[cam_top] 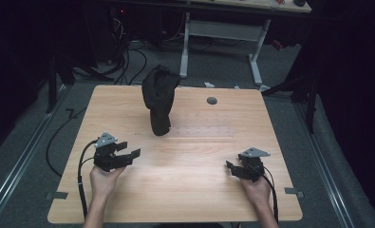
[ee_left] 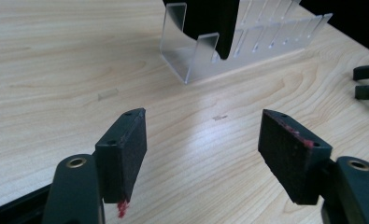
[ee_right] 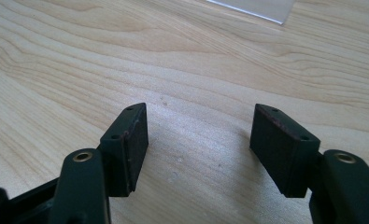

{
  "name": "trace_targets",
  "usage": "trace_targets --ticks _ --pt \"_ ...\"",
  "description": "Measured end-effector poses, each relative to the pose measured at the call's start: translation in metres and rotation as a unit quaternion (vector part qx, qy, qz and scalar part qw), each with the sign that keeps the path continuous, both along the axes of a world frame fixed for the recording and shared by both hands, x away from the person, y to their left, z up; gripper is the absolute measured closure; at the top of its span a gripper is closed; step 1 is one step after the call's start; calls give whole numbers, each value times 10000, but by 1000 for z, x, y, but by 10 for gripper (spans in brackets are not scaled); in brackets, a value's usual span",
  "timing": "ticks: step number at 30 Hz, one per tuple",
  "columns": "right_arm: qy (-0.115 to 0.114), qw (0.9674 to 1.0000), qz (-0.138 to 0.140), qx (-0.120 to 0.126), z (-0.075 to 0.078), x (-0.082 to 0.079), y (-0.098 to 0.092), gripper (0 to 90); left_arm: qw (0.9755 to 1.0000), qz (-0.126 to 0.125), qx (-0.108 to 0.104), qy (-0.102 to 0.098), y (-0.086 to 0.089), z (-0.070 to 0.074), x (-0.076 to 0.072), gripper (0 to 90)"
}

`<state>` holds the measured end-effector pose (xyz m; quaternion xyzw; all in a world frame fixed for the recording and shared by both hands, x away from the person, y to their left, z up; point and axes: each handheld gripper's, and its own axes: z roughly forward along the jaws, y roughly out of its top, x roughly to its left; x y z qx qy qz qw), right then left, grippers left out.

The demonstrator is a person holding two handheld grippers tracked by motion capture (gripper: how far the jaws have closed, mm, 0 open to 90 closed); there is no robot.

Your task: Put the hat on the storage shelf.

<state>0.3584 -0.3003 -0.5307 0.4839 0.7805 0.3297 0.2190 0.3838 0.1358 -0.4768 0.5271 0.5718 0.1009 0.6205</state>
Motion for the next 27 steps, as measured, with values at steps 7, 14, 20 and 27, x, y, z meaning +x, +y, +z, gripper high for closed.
trace_targets --ticks 7,14,20,27 --pt "3 10000 -6 3 0 0 0 371 9998 40 127 137 -6 -18 -2 331" --pt "0 10000 -3 0 0 0 0 371 9991 87 398 89 -14 -29 -5 330" --pt "0 10000 -3 0 0 0 0 371 9971 185 732 9 -20 -41 -6 330" --pt "3 10000 -7 3 0 0 0 371 9943 262 1029 -33 -27 -55 -6 329"
